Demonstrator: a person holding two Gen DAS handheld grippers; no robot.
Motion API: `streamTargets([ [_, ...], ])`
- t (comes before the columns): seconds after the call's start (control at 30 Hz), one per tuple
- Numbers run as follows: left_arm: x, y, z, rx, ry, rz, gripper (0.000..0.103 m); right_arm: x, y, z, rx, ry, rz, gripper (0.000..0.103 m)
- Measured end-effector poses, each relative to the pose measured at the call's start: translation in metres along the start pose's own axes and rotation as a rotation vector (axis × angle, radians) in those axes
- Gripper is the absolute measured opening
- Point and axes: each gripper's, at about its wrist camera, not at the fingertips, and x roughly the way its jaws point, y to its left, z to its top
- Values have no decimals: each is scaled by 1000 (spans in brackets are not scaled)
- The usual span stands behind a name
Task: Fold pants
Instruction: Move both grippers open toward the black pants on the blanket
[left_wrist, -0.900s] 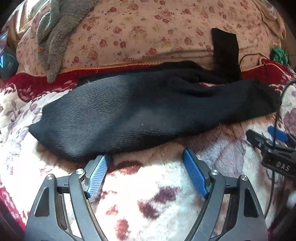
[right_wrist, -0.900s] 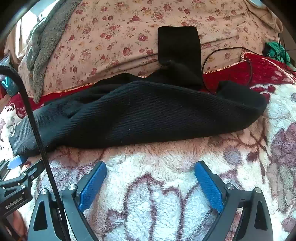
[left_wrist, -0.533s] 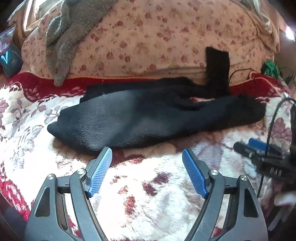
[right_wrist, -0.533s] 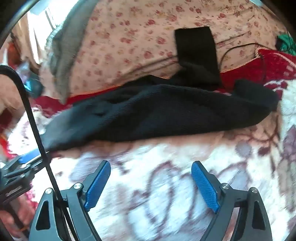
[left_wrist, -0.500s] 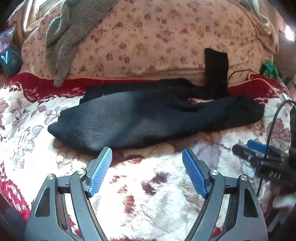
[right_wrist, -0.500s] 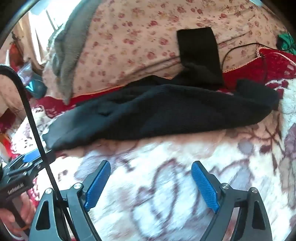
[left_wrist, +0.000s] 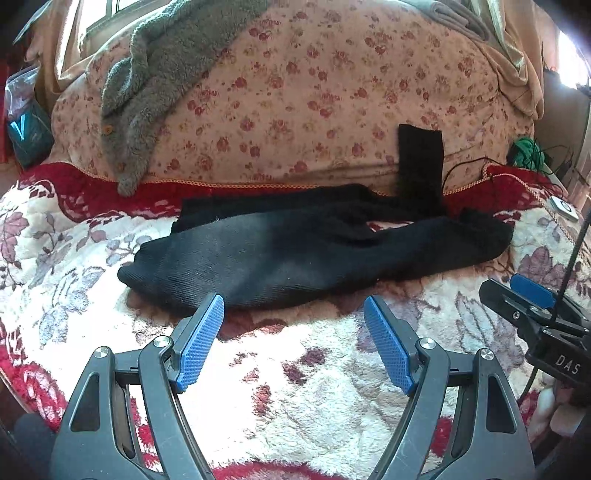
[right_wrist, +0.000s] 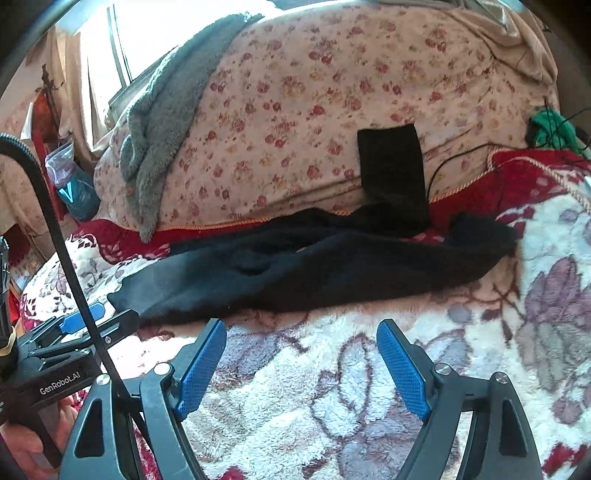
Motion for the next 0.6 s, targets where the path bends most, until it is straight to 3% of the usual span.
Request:
streamTargets([
  [0.37, 1, -9, -2, 13, 1, 7, 80, -23, -14, 5, 58, -73, 3, 83],
  [0.6, 3, -12, -2, 17, 8, 1, 80, -21, -16, 4, 45, -50, -8, 83],
])
